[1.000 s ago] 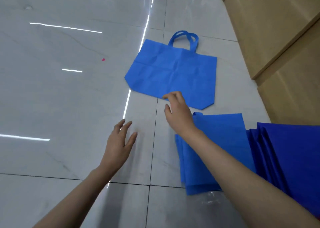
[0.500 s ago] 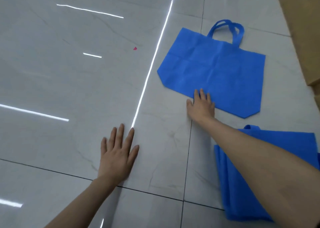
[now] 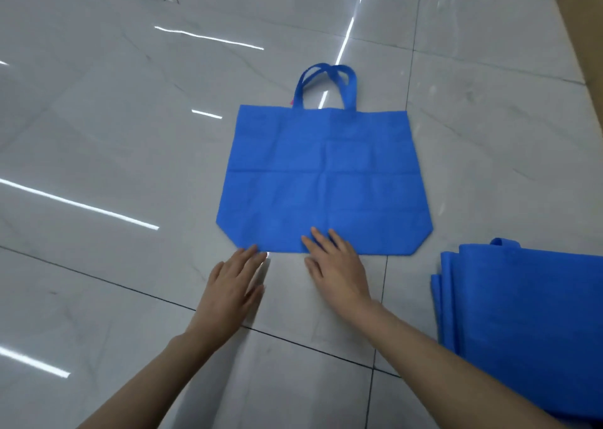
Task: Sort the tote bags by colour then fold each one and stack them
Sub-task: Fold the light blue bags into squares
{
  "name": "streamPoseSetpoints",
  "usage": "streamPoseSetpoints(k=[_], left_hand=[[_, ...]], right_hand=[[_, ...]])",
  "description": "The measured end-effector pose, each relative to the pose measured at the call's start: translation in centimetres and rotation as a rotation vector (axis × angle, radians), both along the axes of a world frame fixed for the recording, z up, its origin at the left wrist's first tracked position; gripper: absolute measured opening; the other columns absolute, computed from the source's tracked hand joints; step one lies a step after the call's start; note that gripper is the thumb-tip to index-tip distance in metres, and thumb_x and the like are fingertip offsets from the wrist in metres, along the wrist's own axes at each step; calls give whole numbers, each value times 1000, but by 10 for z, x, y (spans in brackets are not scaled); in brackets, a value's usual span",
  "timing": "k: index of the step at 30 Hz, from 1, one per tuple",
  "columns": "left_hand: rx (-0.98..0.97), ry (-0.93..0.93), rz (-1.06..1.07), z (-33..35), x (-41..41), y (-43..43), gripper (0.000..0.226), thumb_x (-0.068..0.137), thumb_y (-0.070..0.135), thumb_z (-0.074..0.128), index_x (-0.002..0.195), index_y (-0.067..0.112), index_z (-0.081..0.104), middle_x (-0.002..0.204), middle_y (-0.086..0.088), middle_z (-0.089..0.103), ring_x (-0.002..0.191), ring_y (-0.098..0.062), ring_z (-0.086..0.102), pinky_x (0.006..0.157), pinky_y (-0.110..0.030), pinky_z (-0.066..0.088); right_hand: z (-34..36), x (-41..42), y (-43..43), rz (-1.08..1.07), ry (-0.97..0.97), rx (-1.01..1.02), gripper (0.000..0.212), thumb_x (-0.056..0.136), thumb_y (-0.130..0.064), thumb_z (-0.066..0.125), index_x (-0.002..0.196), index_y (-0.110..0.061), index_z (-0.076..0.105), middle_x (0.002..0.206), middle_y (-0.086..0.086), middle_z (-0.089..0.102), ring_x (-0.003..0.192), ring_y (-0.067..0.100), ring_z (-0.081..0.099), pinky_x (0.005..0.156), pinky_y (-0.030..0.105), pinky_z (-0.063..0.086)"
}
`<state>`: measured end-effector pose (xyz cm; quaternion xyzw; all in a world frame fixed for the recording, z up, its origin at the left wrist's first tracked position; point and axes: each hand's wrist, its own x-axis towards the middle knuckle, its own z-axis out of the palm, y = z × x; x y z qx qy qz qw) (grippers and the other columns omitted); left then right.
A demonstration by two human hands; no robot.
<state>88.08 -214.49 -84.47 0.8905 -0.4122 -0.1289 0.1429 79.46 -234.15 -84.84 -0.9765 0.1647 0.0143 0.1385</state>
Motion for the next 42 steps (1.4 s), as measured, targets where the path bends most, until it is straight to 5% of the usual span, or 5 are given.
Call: streamPoseSetpoints(k=[13, 18, 25, 31, 42], left_hand=[[-68, -87, 161, 19, -9, 68, 41, 76, 10, 76, 114, 15, 65, 125, -3, 62, 121, -28, 53, 100, -50, 36], [-397, 179, 537, 56, 8, 84, 18, 89, 16, 62, 105, 14, 69, 100, 4, 66, 93, -19, 62, 77, -30, 42], [-641, 417, 820, 79, 27, 93, 13, 92, 21, 58, 91, 9, 63, 79, -1, 60, 78, -15, 51, 66, -24, 40], [-808, 605, 994, 88, 36, 90, 41, 76, 51, 71, 91, 13, 65, 93, -5, 68, 87, -19, 61, 83, -36, 49], [-503, 513, 885, 27, 32, 107, 21, 89, 38, 58, 102, 20, 58, 95, 2, 65, 92, -21, 61, 74, -31, 46]], right_hand=[[9, -51, 57, 167, -354, -198, 11, 83, -11, 58, 85, -14, 47, 52, -2, 47, 41, 16, 47, 39, 22, 29], [33, -81, 37, 258, -260, -88, 50, 94, -50, 33, 102, -15, 68, 74, -7, 68, 59, 11, 63, 46, 22, 45], [53, -98, -44, -132, -189, 380, 31, 81, 1, 63, 108, -13, 68, 107, -4, 68, 98, 12, 63, 88, 24, 48], [72, -65, -56, -411, -372, 805, 23, 88, -14, 65, 72, -15, 49, 62, -5, 45, 51, 0, 41, 50, 11, 32], [45, 9, -57, -721, -360, 481, 41, 94, -50, 43, 75, -14, 36, 63, -1, 41, 56, 17, 39, 56, 32, 29]])
